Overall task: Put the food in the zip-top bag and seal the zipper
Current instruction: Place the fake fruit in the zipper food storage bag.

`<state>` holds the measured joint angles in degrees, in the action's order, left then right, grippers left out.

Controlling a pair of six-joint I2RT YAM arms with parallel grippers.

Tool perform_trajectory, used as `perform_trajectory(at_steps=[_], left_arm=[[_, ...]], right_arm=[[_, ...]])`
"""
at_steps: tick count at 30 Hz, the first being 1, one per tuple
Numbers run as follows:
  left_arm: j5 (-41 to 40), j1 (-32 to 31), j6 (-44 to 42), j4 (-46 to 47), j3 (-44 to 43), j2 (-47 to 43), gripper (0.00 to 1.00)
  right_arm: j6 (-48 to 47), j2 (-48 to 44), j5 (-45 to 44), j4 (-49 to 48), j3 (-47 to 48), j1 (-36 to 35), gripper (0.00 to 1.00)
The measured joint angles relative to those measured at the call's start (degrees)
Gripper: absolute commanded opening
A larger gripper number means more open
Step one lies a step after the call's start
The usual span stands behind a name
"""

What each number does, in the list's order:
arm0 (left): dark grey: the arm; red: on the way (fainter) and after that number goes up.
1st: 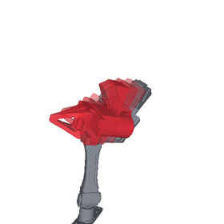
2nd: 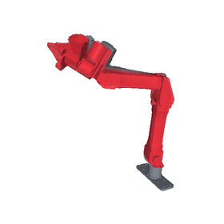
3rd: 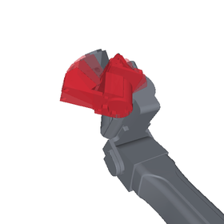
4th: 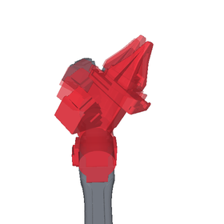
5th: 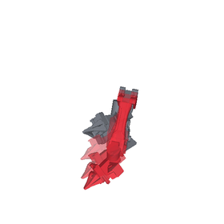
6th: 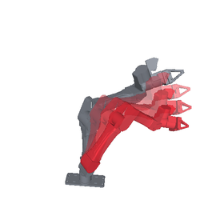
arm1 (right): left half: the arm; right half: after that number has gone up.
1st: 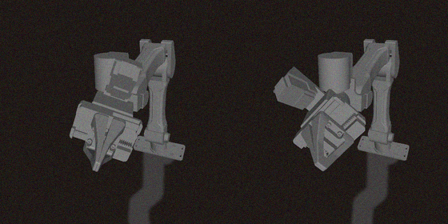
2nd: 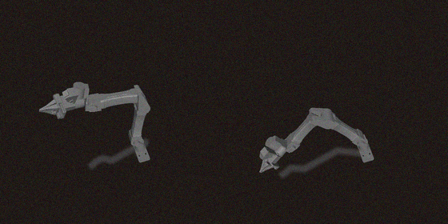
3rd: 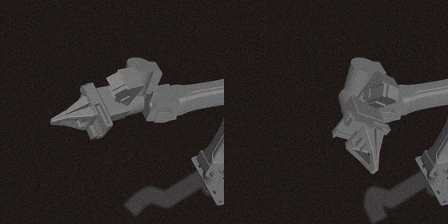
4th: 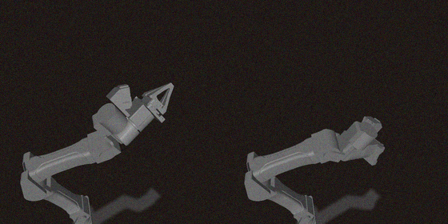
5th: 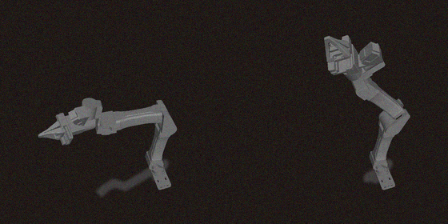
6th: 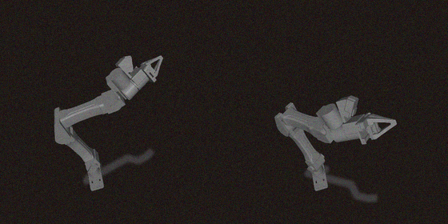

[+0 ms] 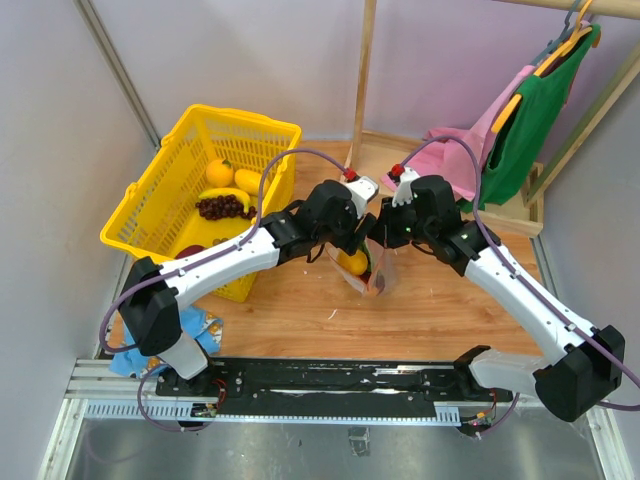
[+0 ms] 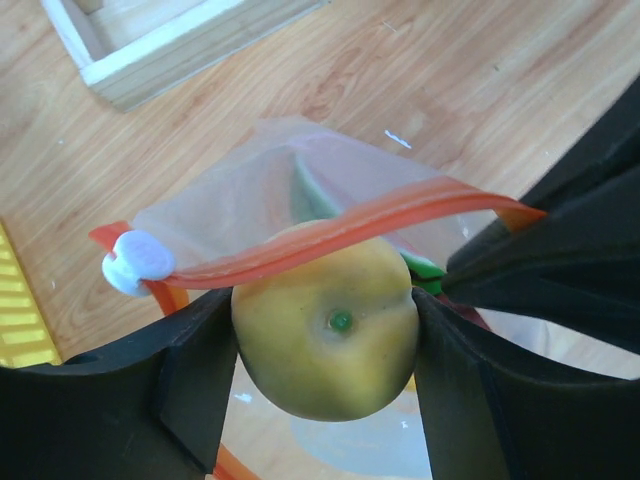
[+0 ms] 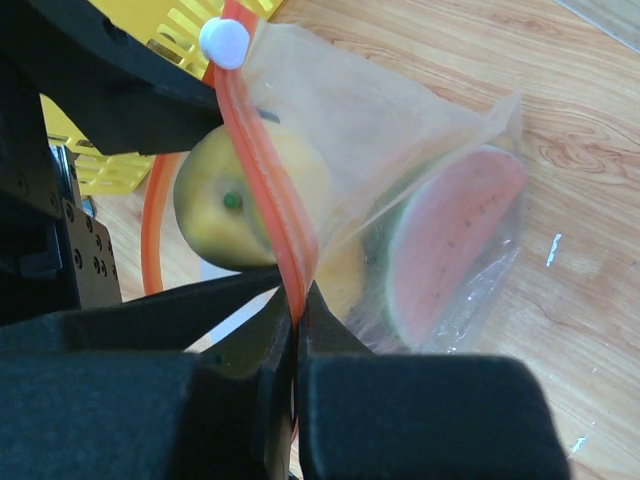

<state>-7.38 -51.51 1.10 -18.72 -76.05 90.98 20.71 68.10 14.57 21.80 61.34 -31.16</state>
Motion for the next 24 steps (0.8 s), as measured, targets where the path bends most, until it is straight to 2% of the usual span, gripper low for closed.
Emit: perform_trajectory(at_steps=[8,17,24], left_arm=[[-4.39,-0.07,1.29,1.36,0.07,0.02,0.80],[-5.57,-0.07,4.66,0.50,0.72,-1.20,0.80],[-3.41,-0.07,10.75,-4.79,0.22,-7.67,0.80]], right_arm=[[0.07,0.00,0.52,-0.04,0.00,0.00,0.02],[0.37,0.00,0.92,-0.07,0.00,0.00,0.02],[0.52,0.00,0.92,-0.07,0.00,0.00,0.02]])
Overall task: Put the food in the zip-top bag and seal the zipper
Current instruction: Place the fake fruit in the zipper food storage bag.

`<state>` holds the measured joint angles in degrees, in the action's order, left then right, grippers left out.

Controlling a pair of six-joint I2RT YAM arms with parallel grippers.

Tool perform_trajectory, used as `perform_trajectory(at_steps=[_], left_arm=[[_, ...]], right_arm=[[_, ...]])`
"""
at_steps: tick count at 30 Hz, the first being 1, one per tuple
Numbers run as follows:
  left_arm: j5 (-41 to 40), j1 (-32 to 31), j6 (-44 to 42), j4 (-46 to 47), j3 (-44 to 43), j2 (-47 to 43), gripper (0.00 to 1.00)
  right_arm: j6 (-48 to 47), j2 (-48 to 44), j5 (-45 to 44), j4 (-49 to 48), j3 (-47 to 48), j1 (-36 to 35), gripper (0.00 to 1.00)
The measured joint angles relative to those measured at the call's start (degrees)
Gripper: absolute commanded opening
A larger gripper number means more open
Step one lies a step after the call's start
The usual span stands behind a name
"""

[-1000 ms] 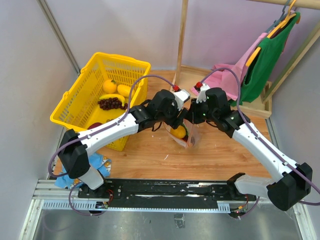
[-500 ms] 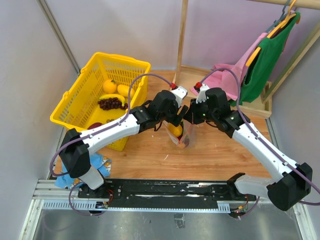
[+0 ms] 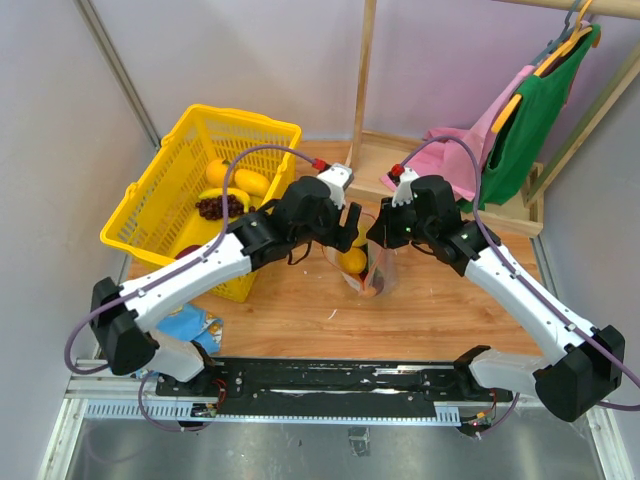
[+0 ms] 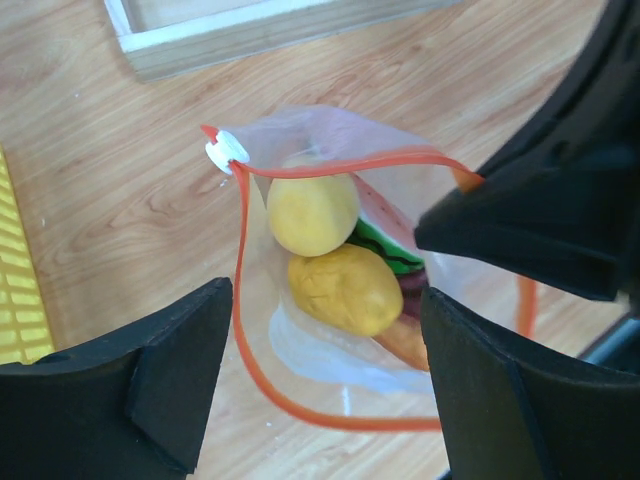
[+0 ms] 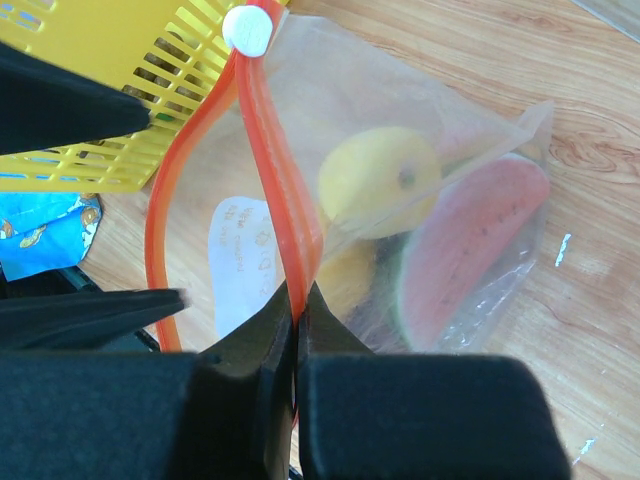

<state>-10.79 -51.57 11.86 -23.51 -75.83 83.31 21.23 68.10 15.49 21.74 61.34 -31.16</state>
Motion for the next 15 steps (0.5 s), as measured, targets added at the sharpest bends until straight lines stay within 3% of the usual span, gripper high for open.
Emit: perform_trajectory(at_steps=[7,15], left_arm=[[-1.79,0.00,10.34,-5.07,0.07,-6.91,0.75],[-3.15,0.00,19.78,-10.16,5.09,-5.62,0.65]], right_arm=[[0.07,0.00,0.00,0.00,0.00,0.00,0.02],[0.66,0.02,0.79,-0.02,0.00,0.00,0.02]])
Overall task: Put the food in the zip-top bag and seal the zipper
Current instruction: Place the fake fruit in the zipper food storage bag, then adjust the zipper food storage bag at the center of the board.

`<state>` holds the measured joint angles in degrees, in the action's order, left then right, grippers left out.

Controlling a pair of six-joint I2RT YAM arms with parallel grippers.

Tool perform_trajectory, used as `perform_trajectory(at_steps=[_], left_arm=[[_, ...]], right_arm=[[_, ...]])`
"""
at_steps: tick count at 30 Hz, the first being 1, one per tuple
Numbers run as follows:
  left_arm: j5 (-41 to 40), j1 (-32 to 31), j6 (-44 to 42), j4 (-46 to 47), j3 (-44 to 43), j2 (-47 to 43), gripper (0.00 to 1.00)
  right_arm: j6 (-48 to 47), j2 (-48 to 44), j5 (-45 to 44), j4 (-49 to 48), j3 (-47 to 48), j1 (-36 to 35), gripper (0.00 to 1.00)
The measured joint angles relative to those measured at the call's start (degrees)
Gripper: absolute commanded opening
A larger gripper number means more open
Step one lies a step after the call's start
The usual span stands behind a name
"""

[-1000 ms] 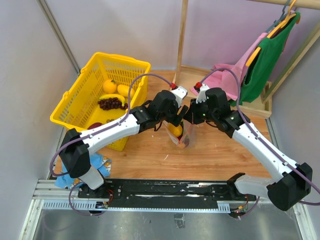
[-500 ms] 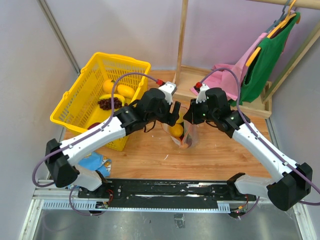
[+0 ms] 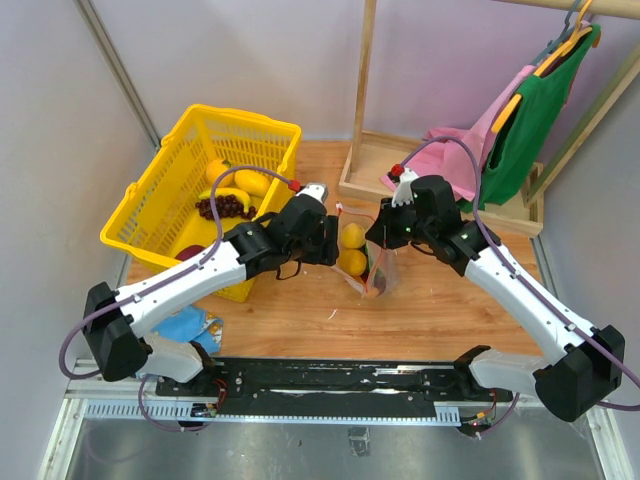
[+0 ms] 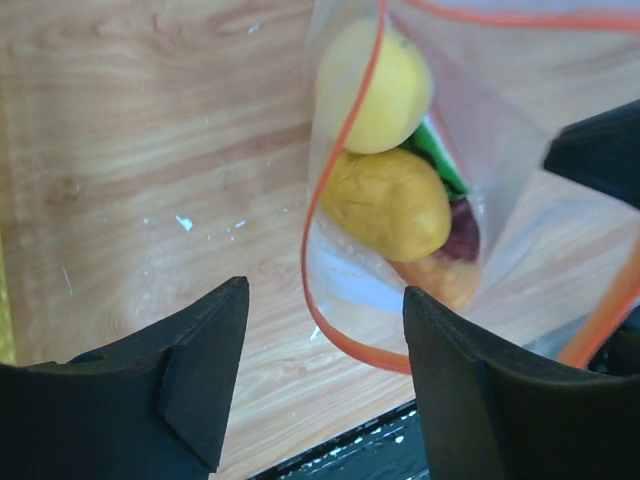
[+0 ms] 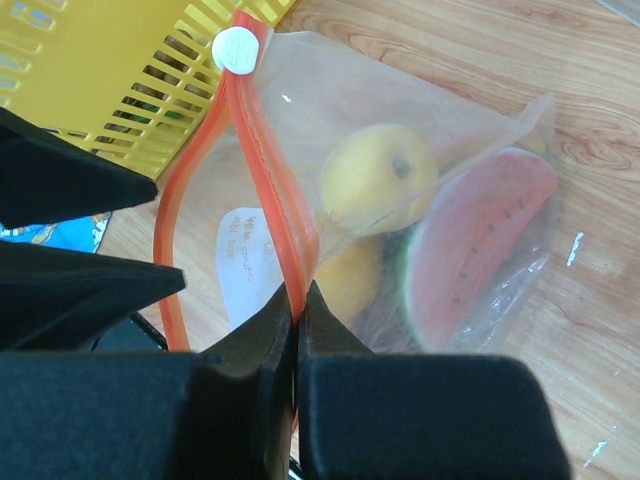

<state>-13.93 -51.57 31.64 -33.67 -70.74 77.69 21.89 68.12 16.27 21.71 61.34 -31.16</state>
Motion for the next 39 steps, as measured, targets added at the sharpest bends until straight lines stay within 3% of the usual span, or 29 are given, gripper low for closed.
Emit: perform_trajectory(at_steps=[5,8,12,18,27,39], left_arm=[[-0.37,0.00,2.78,-0.79,2.25,2.56,0.51],[-0.09,0.00,3.52,-0.57,2.45,4.02,0.26],[1.25,0.00,4.26,0.15,2.43,4.87,0.01],[4.26,0.00,4.46,0.11,-0.42,4.81,0.00],[11.30,0.00,4.20,-1.51,-11.47,4.79,0.00],[12.94,0.00,3.45,-5.49,-10.95,7.23,0.00]], right_arm=[[0.22,0.00,0.26,0.00,-0.02,0.00,0.02],[0.20,-0.04,0.24,0.00,-0.17,0.00,0.02],[-0.04,-0.09,0.13,0.04,-0.26,0.00,0.02],[-3.54,-0.98,-3.17,2.71,0.11,0.00,0.02],[-10.78,-2.05,-13.81,8.59,4.46,0.17,0.02],[-12.98,-2.23,-16.81,10.64,4.48,0.33,0.02]])
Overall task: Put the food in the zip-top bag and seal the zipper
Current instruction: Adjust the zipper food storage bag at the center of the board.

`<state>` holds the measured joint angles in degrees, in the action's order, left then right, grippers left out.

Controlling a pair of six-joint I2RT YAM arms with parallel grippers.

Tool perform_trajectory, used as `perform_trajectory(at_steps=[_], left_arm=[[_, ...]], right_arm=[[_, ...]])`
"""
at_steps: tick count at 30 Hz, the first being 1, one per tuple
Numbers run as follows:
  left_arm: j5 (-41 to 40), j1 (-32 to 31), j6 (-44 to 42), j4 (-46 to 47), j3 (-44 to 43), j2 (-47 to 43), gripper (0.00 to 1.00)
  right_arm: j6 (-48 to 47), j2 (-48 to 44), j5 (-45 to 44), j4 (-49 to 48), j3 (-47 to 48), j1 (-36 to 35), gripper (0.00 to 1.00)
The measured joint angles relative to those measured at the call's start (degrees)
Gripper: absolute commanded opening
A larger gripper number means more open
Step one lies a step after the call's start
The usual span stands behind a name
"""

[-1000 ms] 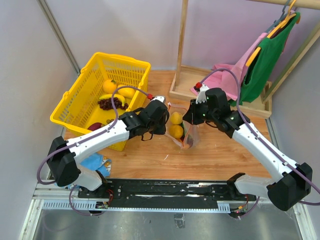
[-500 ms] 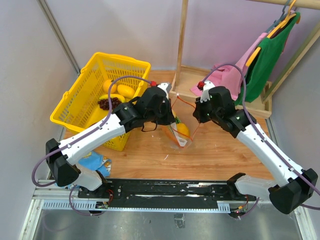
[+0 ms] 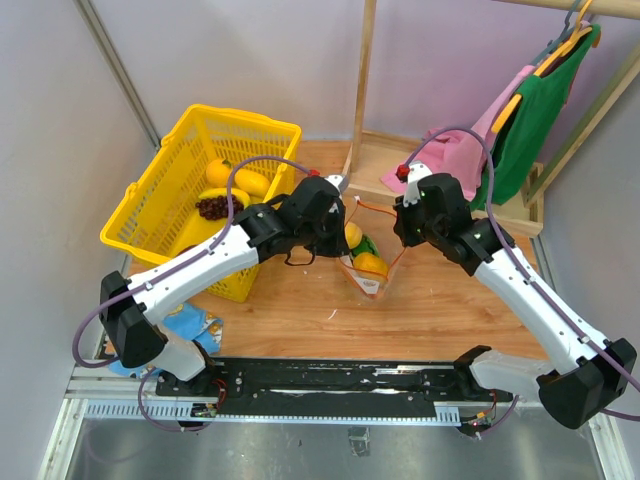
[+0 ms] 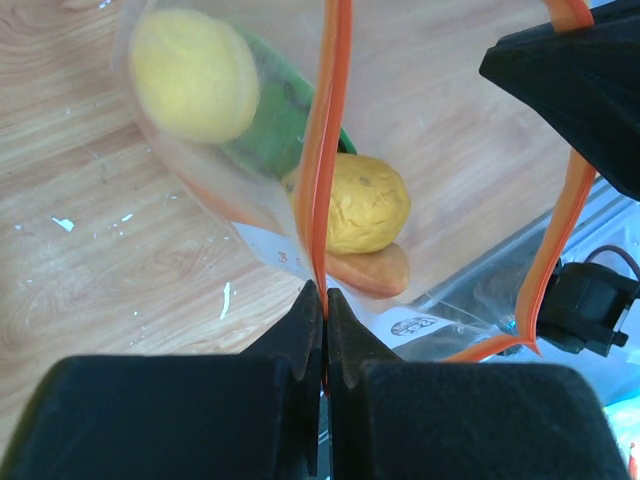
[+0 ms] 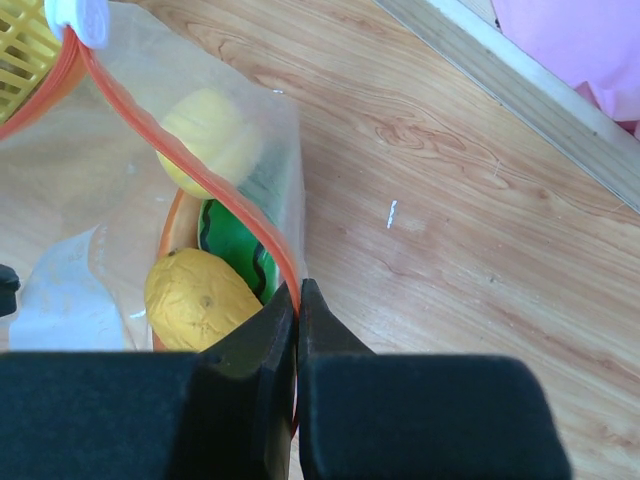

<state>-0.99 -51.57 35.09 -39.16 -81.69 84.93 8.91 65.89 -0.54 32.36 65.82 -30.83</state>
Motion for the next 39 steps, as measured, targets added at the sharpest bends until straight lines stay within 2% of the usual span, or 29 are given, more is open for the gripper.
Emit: perform_trajectory(at_steps=[8,17,24,35,39], left_arm=[[0.02,0.00,-0.61,0.31,1.09,0.00,0.10],[-1.25,0.00,-1.44,0.50,2.75,-0.48,0.52],[-4.11,1.20,-2.40,0.46,2.73,-4.07,0.68],[-8.31,14.21,-5.97,-2.60,1.64,-9.01,0.99],[-9.86,20.76,-6.34,-3.85,0.57,-10.86,0.99]], right_arm=[[0.55,-0.57,3.17,-1.49,-0.94,0.02,0.02],[3.26,-0.68,8.70,-4.26,-2.10,0.02,0.02],[3.72,-0.68,10.21,-5.20,-2.49,0.02,0.02],[3.78,-0.68,11.10,-5.60,-2.73,0.02,0.02],[3.78,-0.57,11.28,-5.68,-2.80,0.02,0.02]])
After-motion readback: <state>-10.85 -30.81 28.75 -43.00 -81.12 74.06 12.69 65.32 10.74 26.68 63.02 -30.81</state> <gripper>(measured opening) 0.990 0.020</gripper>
